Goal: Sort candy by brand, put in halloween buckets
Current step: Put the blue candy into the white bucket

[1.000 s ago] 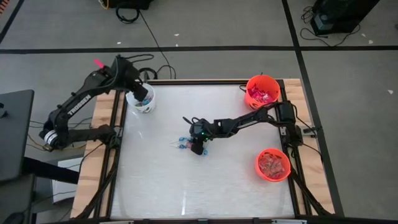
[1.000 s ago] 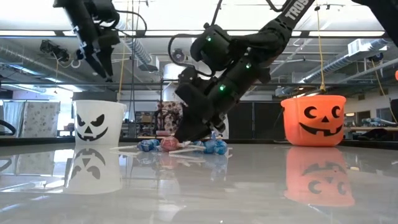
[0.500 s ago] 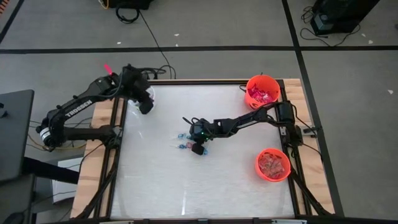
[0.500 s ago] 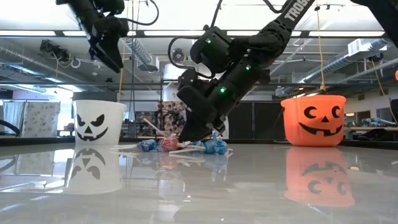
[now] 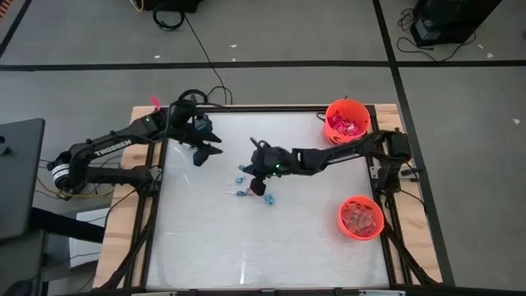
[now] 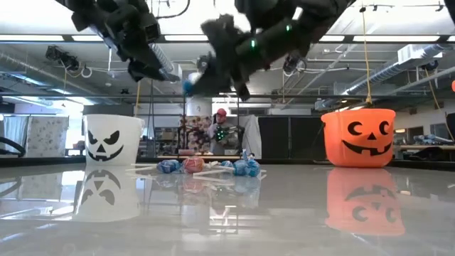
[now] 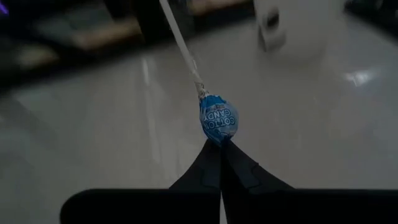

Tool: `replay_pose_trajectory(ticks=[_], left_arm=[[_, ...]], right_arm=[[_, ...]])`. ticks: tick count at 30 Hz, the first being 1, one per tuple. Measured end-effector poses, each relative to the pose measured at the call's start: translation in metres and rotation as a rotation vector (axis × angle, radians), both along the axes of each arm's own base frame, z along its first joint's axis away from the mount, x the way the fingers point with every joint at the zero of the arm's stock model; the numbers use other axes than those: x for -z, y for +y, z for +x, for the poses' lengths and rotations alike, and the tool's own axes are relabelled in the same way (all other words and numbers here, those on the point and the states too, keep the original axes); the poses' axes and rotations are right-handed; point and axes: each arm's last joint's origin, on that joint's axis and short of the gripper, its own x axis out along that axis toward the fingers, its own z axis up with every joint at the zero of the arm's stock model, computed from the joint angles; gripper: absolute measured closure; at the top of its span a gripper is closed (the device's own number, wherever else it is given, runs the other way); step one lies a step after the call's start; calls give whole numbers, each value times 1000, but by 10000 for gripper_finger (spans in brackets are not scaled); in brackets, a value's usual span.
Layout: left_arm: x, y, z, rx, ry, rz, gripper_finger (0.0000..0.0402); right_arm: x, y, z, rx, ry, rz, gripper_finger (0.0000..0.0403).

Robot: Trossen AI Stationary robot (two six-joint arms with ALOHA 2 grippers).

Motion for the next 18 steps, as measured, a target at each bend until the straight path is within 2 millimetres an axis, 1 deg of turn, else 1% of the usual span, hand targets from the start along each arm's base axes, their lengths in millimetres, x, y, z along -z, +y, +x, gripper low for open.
replay_pose_trajectory(ticks=[2,6,10,14,18], left_arm=[[-2,-2,5,23,-49,31,168],[-9,-7,15,83,-165,81,167],[-14,-11,23,141,-240,100,167],[-15,-12,26,162,-265,107,168],[-20,-10,28,124,-304,138,171]], right_arm=[[-14,-3,0,15,-76,14,400],[-32,-11,-1,39,-190,17,400],[-49,-22,-4,77,-291,51,400],[-55,-35,-4,109,-349,51,400],[-56,-43,-5,104,-358,65,400]])
